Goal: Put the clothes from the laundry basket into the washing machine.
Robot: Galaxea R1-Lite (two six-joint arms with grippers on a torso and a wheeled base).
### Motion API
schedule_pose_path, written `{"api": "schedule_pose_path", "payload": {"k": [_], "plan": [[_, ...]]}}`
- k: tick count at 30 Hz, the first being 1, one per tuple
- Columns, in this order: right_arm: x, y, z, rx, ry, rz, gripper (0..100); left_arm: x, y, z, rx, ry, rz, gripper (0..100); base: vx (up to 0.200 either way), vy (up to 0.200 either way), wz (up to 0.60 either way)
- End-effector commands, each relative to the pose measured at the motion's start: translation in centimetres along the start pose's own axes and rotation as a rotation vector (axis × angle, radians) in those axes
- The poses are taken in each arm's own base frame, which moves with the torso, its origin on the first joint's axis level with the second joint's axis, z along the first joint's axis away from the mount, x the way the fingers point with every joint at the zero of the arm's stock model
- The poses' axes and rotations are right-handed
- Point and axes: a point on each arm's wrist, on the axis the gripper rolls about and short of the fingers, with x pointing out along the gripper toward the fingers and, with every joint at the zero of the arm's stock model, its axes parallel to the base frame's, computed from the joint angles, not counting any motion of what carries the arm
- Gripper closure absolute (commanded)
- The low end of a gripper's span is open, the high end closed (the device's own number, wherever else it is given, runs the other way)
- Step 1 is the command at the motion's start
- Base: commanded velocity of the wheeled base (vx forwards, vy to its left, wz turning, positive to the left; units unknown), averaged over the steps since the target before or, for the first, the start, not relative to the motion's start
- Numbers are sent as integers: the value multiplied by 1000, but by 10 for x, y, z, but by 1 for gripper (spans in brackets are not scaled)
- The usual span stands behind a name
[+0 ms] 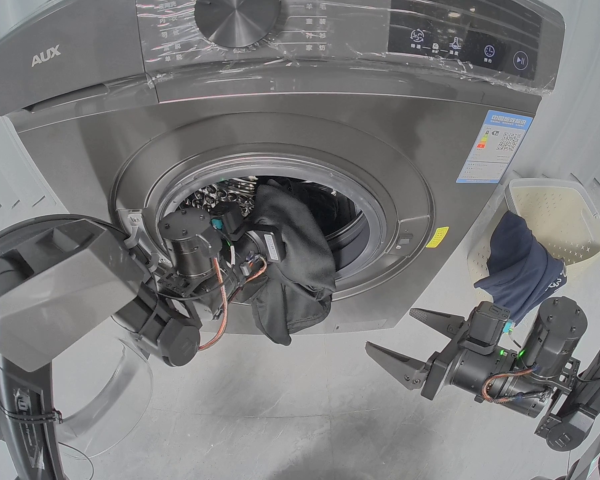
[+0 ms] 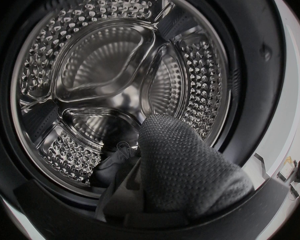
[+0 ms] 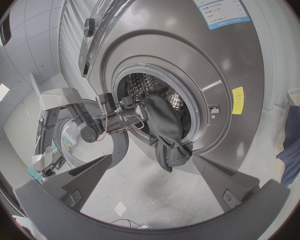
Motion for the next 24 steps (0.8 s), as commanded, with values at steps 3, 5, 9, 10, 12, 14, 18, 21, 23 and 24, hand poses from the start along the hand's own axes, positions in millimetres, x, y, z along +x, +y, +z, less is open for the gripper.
{"api": "schedule_pose_path", "payload": {"k": [3,5,9,10,12,14,18,21,23,24], "plan": [[0,0,0,0,1,2,0,35,12,-39,5,39,27,100,0,0,0],[0,0,0,-1,0,2,0,45,13,-39,4,22,28,100,0,0,0],[1,2,-1,-1,3,8,0,64,15,-33,5,6,36,100,0,0,0],[1,2,-1,-1,4,8,0,70,17,-32,3,0,46,100,0,0,0],[1,2,-1,1,4,8,0,82,21,-29,6,-27,63,100,0,0,0],[1,2,-1,1,6,8,0,88,23,-27,6,-44,86,100,0,0,0],[1,2,-1,1,6,8,0,90,30,-24,4,-39,108,100,0,0,0],[1,2,-2,1,6,8,0,89,30,-24,-2,-37,109,0,0,0,0],[1,1,-1,1,4,8,0,86,28,-21,-19,-30,107,0,0,0,0],[1,1,-1,1,3,5,0,84,26,-19,-30,-21,105,0,0,0,0]]}}
